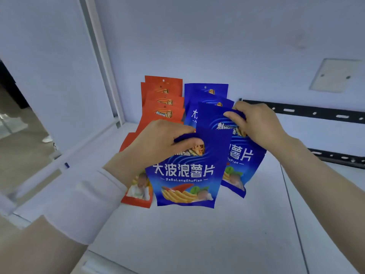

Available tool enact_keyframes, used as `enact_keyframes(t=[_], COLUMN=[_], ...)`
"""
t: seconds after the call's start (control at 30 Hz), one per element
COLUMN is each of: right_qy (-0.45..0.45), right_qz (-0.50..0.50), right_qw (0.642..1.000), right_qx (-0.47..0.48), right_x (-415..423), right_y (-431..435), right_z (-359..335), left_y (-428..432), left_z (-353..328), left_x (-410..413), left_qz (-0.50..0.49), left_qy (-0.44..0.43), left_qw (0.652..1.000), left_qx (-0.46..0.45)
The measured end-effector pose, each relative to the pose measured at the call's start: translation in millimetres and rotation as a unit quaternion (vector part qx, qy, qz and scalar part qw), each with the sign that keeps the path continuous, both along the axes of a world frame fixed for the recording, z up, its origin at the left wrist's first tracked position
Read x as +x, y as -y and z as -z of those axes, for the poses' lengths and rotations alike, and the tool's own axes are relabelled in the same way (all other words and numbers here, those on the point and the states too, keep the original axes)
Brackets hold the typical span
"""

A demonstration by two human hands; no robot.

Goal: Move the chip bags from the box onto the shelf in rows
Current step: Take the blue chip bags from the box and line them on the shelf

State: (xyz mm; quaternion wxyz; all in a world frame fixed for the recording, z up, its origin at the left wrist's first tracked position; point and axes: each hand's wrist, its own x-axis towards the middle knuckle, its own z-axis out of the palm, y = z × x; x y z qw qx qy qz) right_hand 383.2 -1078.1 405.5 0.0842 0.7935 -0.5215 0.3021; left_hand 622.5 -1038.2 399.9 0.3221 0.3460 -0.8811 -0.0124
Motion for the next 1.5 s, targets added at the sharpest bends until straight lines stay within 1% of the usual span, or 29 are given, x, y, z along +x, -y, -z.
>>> enact_keyframes(t=[0.1,0.17,0.27,0.43,0.57,0.83,0.97,1.1,1.23,1.4,1.5], right_qy=[-0.009,-0.035,-0.074,-0.055,-0.063,-0.048,-0.037,-0.036,-0.053,-0.055,-0.057], right_qz=[0.011,0.021,0.047,0.045,0.032,0.005,-0.02,-0.012,-0.004,-0.01,-0.02], right_qw=[1.0,0.999,0.996,0.997,0.997,0.998,0.999,0.999,0.998,0.994,0.992], right_qx=[0.005,0.009,0.019,0.012,0.012,-0.03,-0.022,-0.028,-0.032,-0.092,-0.107], right_x=[11,19,31,33,30,20,16,15,17,15,15], right_y=[23,41,71,113,135,167,181,198,209,216,219], right_z=[3,8,13,24,39,45,58,58,72,80,82], left_y=[30,49,73,110,127,152,162,168,176,181,181], left_z=[-1,0,4,20,29,36,40,40,39,41,41], left_x=[8,14,21,19,10,0,-7,-10,-11,-14,-14], left_qz=[0.04,0.068,0.109,0.144,0.149,0.15,0.139,0.13,0.115,0.106,0.098], left_qy=[0.004,0.008,0.012,-0.022,-0.044,-0.039,-0.034,-0.041,-0.036,-0.03,-0.026], left_qw=[0.999,0.997,0.993,0.989,0.987,0.987,0.988,0.99,0.992,0.993,0.994], left_qx=[-0.026,-0.023,-0.049,-0.033,-0.027,-0.051,-0.05,-0.033,-0.041,-0.037,-0.029])
